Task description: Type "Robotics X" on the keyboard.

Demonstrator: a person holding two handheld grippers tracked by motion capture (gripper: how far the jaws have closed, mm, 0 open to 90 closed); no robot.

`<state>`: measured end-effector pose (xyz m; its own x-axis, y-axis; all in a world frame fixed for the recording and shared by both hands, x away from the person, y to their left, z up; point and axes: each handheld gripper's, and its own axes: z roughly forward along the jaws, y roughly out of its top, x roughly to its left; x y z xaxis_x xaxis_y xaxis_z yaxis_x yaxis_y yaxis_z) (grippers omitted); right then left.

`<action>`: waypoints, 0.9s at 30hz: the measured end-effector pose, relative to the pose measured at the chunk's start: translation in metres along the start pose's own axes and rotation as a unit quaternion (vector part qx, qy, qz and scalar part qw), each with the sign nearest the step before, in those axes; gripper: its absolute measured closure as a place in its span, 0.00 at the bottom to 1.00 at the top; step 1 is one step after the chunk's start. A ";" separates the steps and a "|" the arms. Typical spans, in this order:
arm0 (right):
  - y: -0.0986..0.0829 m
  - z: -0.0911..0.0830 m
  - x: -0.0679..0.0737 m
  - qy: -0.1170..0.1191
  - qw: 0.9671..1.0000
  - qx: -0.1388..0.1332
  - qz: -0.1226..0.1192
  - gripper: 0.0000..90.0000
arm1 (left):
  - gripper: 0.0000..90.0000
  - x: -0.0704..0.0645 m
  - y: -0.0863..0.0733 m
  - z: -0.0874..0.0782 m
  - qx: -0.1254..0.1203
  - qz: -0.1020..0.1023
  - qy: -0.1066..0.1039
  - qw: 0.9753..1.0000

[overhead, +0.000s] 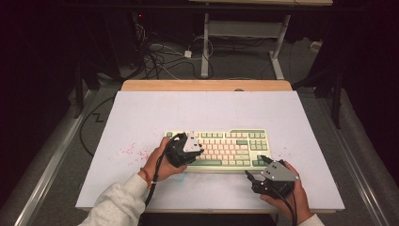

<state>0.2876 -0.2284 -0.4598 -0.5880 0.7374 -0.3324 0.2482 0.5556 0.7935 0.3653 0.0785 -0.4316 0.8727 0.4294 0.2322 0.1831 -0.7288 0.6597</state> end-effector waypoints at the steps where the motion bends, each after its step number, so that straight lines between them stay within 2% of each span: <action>1: 0.000 0.000 0.000 -0.002 1.000 0.000 0.000 0.31 | 0.79 0.000 -0.002 -0.004 -0.010 0.002 0.001 1.000; 4: 0.000 0.000 0.000 -0.002 1.000 0.001 0.001 0.31 | 0.76 0.001 -0.006 -0.014 -0.029 0.003 0.005 1.000; 5: 0.000 0.000 -0.001 -0.003 1.000 0.002 0.000 0.31 | 0.69 0.001 -0.008 -0.017 -0.033 0.005 0.009 0.999; 9: 0.000 0.000 0.000 -0.003 1.000 0.003 0.001 0.31 | 0.56 0.000 -0.015 -0.023 -0.041 0.002 0.028 0.999; 10: 0.000 0.000 0.000 -0.003 1.000 0.003 0.001 0.31 | 0.56 0.000 -0.017 -0.025 -0.044 0.002 0.033 0.998; 13: 0.000 0.000 -0.001 -0.002 1.000 0.002 0.002 0.31 | 0.41 -0.002 -0.023 -0.030 -0.056 -0.001 0.055 0.997; 14: 0.000 0.000 -0.001 -0.002 1.000 0.002 0.002 0.31 | 0.37 -0.002 -0.025 -0.032 -0.060 -0.003 0.056 0.997; 18: -0.001 0.000 -0.002 -0.006 1.000 0.003 0.001 0.31 | 0.31 -0.002 -0.034 -0.039 -0.069 -0.006 0.067 0.995; 23: 0.000 0.000 -0.003 -0.008 1.000 0.004 0.003 0.32 | 0.24 -0.003 -0.046 -0.044 -0.056 -0.012 0.078 0.995; 24: 0.000 0.000 -0.003 -0.008 1.000 0.004 0.003 0.32 | 0.23 -0.003 -0.050 -0.045 -0.053 -0.015 0.086 0.995; 27: 0.000 0.001 -0.002 -0.007 1.000 0.007 0.004 0.32 | 0.18 -0.003 -0.059 -0.045 -0.043 -0.028 0.092 0.994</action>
<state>0.2891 -0.2300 -0.4598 -0.5750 0.7469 -0.3339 0.2628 0.5551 0.7892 0.3314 0.1444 -0.4392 0.7638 0.5638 0.3142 0.1830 -0.6560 0.7322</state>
